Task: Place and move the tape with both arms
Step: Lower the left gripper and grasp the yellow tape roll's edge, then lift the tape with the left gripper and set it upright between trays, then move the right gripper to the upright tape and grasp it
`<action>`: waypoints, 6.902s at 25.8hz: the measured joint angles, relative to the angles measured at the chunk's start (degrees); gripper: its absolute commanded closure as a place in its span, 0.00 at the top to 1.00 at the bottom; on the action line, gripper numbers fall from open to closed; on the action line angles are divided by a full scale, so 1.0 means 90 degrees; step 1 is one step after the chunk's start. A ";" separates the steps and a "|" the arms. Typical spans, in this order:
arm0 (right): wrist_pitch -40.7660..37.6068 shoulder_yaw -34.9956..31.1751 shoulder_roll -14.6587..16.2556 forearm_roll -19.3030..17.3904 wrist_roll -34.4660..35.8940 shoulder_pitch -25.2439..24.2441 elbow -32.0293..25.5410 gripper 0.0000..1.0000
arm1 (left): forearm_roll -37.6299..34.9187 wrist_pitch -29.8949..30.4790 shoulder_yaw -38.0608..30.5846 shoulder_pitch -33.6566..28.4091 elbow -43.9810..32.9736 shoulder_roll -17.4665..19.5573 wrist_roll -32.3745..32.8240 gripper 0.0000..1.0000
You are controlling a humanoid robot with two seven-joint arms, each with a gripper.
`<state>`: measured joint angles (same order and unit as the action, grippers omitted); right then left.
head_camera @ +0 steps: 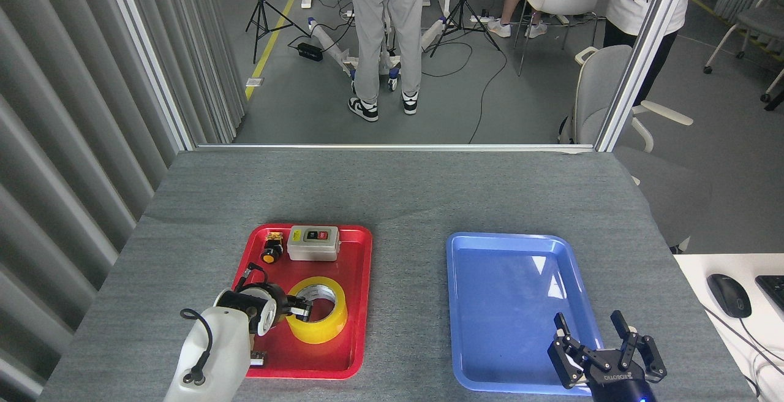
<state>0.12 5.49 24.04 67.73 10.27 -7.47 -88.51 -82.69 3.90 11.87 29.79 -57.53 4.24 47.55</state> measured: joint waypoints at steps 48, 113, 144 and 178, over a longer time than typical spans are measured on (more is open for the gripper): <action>-0.2238 -0.0091 0.1224 -0.3617 -0.0192 0.0040 0.0045 1.00 | 0.8944 0.2440 -0.1241 -0.2052 -0.1783 -0.1042 0.1037 0.00; -0.5016 0.2436 0.1321 -0.4866 -0.3080 0.1737 -0.0583 1.00 | 0.8924 0.3249 -0.0791 -0.2273 -0.1801 -0.0944 0.1083 0.00; -0.5010 0.2524 0.0331 -0.4209 -0.3036 0.2138 -0.0381 0.49 | 0.8698 0.3291 -0.0953 -0.2217 -0.1762 -0.0950 0.0999 0.00; -0.5019 0.2566 0.0280 -0.4112 -0.3059 0.2120 -0.0267 0.12 | 0.8648 0.3562 -0.1348 -0.1913 -0.1333 -0.0707 0.0866 1.00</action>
<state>-45.06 28.59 26.57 30.72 -17.26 11.61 -90.91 -4.86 35.96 -0.27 12.58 -69.53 -2.12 55.34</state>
